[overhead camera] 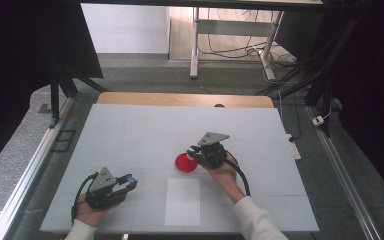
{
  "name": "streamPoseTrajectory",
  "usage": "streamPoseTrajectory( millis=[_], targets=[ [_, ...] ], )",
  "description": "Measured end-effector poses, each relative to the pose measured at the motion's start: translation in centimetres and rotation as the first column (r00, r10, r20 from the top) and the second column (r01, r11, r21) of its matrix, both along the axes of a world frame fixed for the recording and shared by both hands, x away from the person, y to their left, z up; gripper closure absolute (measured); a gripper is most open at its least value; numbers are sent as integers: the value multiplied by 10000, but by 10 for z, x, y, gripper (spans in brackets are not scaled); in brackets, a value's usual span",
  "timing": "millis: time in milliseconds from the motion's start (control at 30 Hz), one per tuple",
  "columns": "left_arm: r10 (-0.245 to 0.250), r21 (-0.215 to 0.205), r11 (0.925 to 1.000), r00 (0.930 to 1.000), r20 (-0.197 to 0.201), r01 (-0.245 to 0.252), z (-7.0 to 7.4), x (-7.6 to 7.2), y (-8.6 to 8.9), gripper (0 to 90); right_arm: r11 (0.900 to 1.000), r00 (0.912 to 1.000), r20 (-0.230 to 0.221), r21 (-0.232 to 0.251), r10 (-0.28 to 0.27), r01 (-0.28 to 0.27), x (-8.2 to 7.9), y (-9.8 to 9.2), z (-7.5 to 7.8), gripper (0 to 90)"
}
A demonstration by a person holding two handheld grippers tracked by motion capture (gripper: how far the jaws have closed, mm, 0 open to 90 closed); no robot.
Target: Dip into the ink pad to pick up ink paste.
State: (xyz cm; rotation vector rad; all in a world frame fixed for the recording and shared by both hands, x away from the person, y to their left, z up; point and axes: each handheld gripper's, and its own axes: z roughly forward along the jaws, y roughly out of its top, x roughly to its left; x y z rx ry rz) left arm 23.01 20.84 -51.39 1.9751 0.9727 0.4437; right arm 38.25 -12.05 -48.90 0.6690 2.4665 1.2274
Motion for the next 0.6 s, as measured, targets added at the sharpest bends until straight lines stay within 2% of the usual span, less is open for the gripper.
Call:
streamPoseTrajectory(
  millis=[233, 600],
  targets=[
    [-11, 4, 10000, 10000, -11, 11, 0, 0, 0, 652, 9996, 10000, -65, -293, 20, -22, 3, 3, -5, 751],
    [-5, 16, 10000, 10000, -26, 5, 0, 0, 0, 652, 9996, 9999, -141, -256, 73, -77, 5, 4, -8, 751]
  ],
)
